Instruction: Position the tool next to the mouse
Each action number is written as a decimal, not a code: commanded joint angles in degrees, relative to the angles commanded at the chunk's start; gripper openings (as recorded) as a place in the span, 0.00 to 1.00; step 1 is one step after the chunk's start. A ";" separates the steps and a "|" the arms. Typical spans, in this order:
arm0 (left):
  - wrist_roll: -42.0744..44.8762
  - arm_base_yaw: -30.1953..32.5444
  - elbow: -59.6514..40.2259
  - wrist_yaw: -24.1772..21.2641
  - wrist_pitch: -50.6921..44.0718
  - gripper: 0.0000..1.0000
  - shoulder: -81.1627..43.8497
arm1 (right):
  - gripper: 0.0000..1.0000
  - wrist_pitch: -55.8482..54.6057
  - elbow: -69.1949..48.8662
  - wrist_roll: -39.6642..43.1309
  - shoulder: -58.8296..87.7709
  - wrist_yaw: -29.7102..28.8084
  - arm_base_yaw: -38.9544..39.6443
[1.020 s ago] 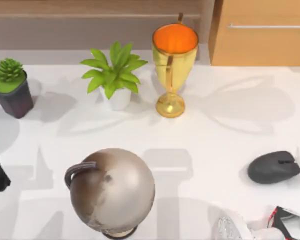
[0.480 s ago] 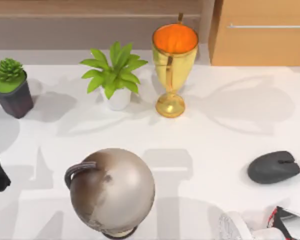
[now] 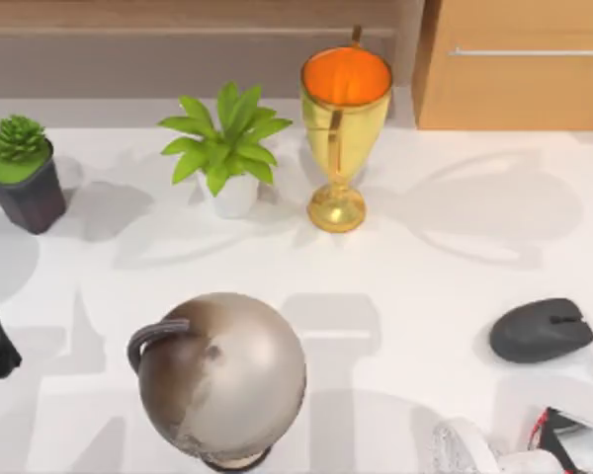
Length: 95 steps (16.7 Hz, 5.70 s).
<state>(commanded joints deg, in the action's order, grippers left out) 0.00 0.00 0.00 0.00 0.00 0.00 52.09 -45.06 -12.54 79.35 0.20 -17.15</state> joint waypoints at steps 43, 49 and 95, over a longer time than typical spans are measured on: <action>0.00 0.00 0.00 0.00 0.00 1.00 0.00 | 0.00 -11.24 5.30 -0.82 9.43 -0.01 -0.59; 0.00 0.00 0.00 0.00 0.00 1.00 0.00 | 0.00 -4.92 2.19 -0.70 6.36 -0.02 -0.61; 0.00 0.00 0.00 0.00 0.00 1.00 0.00 | 0.00 16.90 -71.39 0.01 53.99 0.41 28.46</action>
<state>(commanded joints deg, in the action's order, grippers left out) 0.00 0.00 0.00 0.00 0.00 0.00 68.98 -116.45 -12.53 133.34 0.61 11.31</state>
